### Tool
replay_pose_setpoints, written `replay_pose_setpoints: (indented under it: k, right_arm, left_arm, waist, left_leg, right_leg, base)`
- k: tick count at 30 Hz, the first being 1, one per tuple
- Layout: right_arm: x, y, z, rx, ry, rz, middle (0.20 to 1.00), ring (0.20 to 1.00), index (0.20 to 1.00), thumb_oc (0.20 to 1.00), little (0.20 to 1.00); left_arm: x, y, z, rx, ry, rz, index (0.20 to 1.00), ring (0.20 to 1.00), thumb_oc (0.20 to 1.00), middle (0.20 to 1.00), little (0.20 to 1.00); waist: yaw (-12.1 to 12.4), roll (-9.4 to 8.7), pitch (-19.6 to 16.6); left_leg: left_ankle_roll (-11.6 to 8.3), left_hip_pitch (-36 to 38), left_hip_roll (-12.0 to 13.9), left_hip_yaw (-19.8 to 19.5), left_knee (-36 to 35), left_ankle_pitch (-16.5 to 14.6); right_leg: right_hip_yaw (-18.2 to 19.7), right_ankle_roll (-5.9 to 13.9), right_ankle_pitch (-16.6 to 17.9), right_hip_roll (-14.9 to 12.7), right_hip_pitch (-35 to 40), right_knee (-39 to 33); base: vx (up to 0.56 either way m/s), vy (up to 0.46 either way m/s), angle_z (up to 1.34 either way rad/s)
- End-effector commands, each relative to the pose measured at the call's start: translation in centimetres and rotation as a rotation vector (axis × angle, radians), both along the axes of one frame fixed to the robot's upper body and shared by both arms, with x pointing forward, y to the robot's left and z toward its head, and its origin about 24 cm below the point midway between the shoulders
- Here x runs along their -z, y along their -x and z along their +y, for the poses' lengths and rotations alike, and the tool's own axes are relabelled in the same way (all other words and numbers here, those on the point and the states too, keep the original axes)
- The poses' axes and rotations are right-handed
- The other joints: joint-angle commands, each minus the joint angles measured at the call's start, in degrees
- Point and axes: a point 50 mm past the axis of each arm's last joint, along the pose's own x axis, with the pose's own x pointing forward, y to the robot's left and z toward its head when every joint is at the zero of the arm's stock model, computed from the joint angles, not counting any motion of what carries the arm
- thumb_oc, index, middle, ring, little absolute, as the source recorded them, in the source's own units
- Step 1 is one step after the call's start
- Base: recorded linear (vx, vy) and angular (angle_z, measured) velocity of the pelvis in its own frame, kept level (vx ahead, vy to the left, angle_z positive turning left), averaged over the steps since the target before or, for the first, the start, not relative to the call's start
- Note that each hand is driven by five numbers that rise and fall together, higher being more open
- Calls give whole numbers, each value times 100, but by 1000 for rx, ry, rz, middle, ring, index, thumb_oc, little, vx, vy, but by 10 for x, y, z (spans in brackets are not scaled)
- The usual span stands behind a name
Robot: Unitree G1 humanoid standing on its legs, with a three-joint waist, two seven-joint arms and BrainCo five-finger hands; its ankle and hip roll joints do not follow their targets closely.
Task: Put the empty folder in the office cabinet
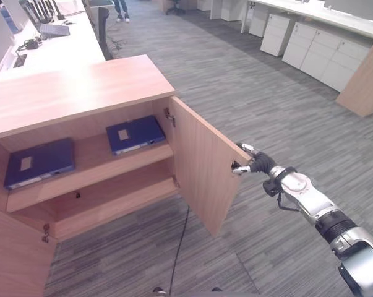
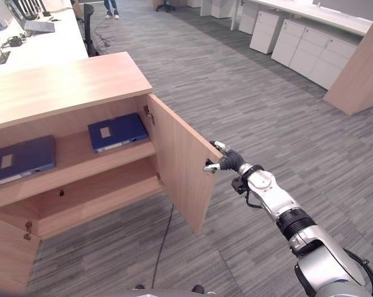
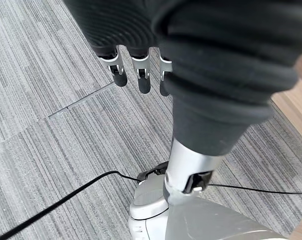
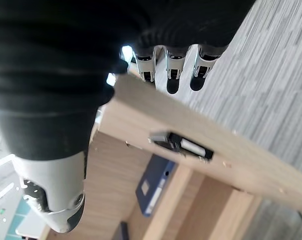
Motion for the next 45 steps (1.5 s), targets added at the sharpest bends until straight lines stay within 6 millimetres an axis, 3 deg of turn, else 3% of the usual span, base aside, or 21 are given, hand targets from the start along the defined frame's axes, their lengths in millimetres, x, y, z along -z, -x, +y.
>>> replay_pose_setpoints:
  k: [1, 7, 13, 14, 17, 18, 23, 32, 42, 45]
  right_arm:
    - [-11, -20, 24, -11, -58, -42, 1000, 1000, 1000, 1000, 1000]
    - [11, -19, 35, -8, -6, 33, 1000, 1000, 1000, 1000, 1000]
    - [33, -3, 83, -141, -96, 119, 1000, 1000, 1000, 1000, 1000]
    - [33, -3, 83, -141, -96, 119, 1000, 1000, 1000, 1000, 1000]
    - [15, 29, 160, -441, -333, 114, 1000, 1000, 1000, 1000, 1000]
    - [15, 29, 160, -441, -333, 115, 1000, 1000, 1000, 1000, 1000]
    - [-14, 60, 210, -668, -609, 147, 1000, 1000, 1000, 1000, 1000]
    - [-25, 92, 235, -806, -831, 255, 1000, 1000, 1000, 1000, 1000]
    - [-2, 98, 226, -792, -721, 296, 1000, 1000, 1000, 1000, 1000]
    - [14, 96, 219, -748, -651, 309, 1000, 1000, 1000, 1000, 1000]
  left_arm:
    - [-4, 10, 12, 56, -42, 55, 1000, 1000, 1000, 1000, 1000]
    - [-4, 16, 13, 64, -42, 75, 1000, 1000, 1000, 1000, 1000]
    - [-4, 16, 13, 71, -38, 77, 1000, 1000, 1000, 1000, 1000]
    - [-4, 16, 13, 71, -38, 77, 1000, 1000, 1000, 1000, 1000]
    - [-5, 0, 13, 105, -50, 36, 1000, 1000, 1000, 1000, 1000]
    - [-5, 0, 13, 105, -50, 36, 1000, 1000, 1000, 1000, 1000]
    - [-6, -10, 15, 130, -73, 4, 1000, 1000, 1000, 1000, 1000]
    - [-7, -2, 17, 136, -89, 17, 1000, 1000, 1000, 1000, 1000]
    - [-7, -3, 17, 132, -84, 10, 1000, 1000, 1000, 1000, 1000]
    - [-9, -11, 21, 111, -93, -25, 1000, 1000, 1000, 1000, 1000]
  waist:
    - [104, -362, -127]
    - [174, -331, -133]
    - [207, -272, -141]
    - [207, -273, -141]
    - [204, -259, -121]
    - [203, -259, -121]
    - [267, -274, -98]
    - [400, -289, -64]
    - [438, -266, 6]
    - [474, -296, 141]
  left_leg:
    - [22, -105, 10, -150, 35, -294]
    - [46, -101, -44, -200, -24, -277]
    - [58, -51, -60, -215, -26, -304]
    - [58, -51, -61, -216, -26, -304]
    - [51, -5, -41, -189, -13, -330]
    - [51, -4, -41, -189, -13, -330]
    - [32, 2, -6, -194, 18, -343]
    - [17, -38, 23, -253, 94, -356]
    - [-26, -98, 105, -328, 208, -364]
    - [-48, -329, 124, -406, 467, -394]
  right_leg:
    - [554, 608, -312, -503, 236, -495]
    - [524, 623, -272, -535, 253, -515]
    - [544, 615, -272, -541, 288, -521]
    - [543, 615, -272, -541, 288, -522]
    - [571, 602, -292, -532, 311, -514]
    - [571, 602, -292, -532, 312, -514]
    - [583, 587, -311, -518, 315, -511]
    - [501, 569, -352, -507, 353, -496]
    - [456, 554, -393, -469, 360, -489]
    - [387, 557, -398, -486, 302, -457]
  base:
    - [0, 0, 0]
    - [0, 0, 0]
    - [0, 0, 0]
    - [0, 0, 0]
    - [0, 0, 0]
    - [0, 0, 0]
    - [0, 0, 0]
    - [-1, -18, 6]
    - [2, -23, 1]
    - [-52, -46, 3]
